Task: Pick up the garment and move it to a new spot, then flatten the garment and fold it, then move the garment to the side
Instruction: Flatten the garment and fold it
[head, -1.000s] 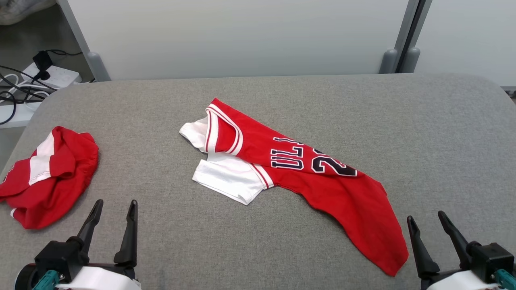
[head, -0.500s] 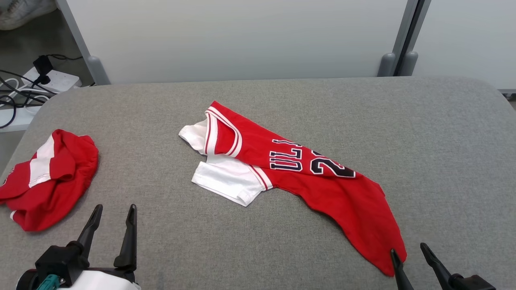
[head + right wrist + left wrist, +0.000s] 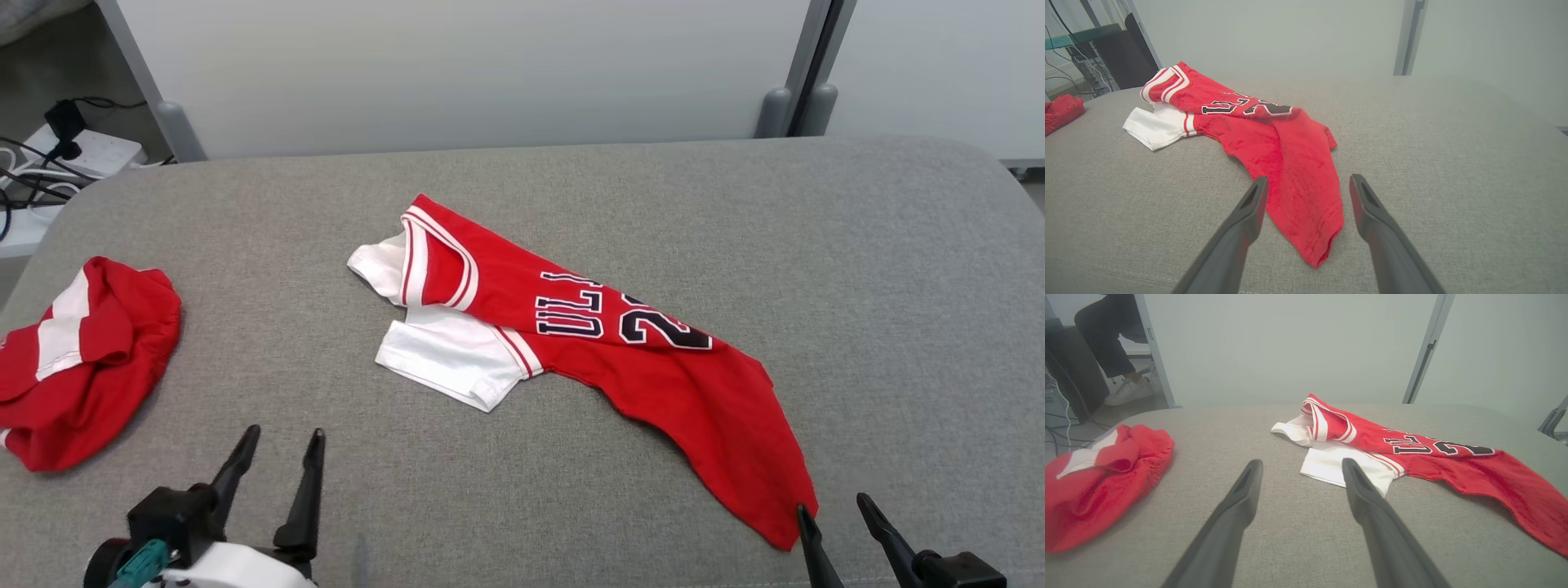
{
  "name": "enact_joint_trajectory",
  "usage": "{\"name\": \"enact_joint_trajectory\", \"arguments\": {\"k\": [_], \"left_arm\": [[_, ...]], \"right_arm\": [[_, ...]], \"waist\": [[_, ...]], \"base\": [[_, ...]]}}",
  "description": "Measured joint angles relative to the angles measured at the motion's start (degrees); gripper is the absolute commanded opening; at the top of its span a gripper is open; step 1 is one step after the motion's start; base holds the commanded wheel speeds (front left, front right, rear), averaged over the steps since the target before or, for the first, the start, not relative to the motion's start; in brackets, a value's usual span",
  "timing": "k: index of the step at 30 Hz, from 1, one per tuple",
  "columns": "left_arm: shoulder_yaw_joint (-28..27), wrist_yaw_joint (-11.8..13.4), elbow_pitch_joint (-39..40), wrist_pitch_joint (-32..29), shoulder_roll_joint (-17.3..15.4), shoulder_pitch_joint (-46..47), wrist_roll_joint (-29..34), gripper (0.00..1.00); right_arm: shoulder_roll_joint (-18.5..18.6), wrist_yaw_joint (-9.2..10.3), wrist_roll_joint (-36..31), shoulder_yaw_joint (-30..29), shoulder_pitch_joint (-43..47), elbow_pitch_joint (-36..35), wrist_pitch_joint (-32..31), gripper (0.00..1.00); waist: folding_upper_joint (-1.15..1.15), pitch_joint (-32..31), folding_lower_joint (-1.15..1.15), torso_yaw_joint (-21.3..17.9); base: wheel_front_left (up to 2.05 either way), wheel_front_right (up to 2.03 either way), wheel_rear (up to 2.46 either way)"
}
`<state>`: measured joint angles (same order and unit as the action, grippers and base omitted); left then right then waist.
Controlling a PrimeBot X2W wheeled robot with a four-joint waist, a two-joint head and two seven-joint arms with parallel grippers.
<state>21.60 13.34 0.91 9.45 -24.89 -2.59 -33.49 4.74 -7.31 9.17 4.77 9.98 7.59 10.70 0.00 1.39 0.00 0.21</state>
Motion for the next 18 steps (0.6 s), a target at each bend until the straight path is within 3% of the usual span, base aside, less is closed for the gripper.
{"name": "enact_joint_trajectory", "arguments": {"k": [5,18], "left_arm": [[3.39,-4.36,-5.52,-2.37,2.26,5.93,-1.41,1.0],[4.9,-14.89,-24.88,-5.65,4.48,23.02,-5.13,1.0]], "right_arm": [[-0.6,0.0,0.68,-1.0,-0.07,2.55,-1.54,1.0],[-1.32,0.0,1.51,1.16,-8.51,11.14,-2.42,1.0]], "waist": [[0.0,2.72,0.0,-1.04],[0.0,10.28,0.0,-3.38]], "base": [[0.0,0.0,0.0],[0.0,0.0,0.0]]}}
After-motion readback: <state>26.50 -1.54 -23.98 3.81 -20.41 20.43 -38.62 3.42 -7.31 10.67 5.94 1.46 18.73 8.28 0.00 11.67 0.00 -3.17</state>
